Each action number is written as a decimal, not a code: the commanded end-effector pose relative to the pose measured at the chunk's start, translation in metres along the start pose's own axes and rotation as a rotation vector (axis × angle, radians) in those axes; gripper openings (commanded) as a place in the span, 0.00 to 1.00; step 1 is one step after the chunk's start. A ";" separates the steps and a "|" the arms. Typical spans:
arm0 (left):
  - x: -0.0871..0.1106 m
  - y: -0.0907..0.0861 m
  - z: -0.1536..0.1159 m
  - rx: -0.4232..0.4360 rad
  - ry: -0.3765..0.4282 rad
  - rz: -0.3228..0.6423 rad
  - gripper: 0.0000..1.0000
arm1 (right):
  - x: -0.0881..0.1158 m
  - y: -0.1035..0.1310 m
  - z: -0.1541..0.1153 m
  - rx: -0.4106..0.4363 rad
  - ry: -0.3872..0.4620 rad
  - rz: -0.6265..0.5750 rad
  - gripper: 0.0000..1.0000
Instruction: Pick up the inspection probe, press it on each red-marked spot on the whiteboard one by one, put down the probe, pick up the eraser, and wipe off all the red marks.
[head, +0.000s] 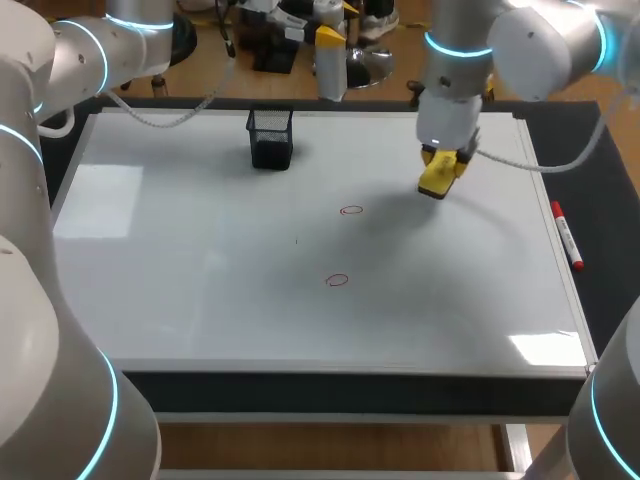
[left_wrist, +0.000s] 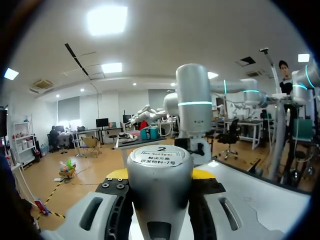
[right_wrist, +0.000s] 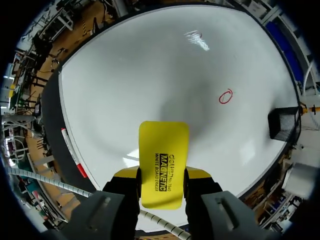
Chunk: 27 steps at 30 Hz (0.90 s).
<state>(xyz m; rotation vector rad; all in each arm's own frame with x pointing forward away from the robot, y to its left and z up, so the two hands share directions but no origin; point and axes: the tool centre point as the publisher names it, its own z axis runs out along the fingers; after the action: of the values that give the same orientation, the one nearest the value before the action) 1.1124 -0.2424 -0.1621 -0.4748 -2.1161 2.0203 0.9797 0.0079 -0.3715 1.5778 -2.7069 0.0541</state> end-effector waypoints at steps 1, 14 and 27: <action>-0.007 0.002 -0.002 0.005 0.167 -0.002 0.00 | -0.022 0.004 0.006 -0.001 0.056 -0.052 0.00; -0.007 0.002 -0.002 0.005 0.167 -0.002 0.00 | -0.090 0.043 0.014 0.024 0.058 -0.293 0.00; -0.007 0.002 -0.002 0.005 0.167 -0.002 0.00 | -0.132 0.096 0.028 0.009 0.040 -0.453 0.00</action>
<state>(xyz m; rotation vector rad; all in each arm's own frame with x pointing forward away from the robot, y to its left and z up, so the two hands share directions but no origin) 1.1124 -0.2424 -0.1621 -0.4747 -2.1162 2.0203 0.9613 0.1612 -0.4019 2.1360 -2.2780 0.0513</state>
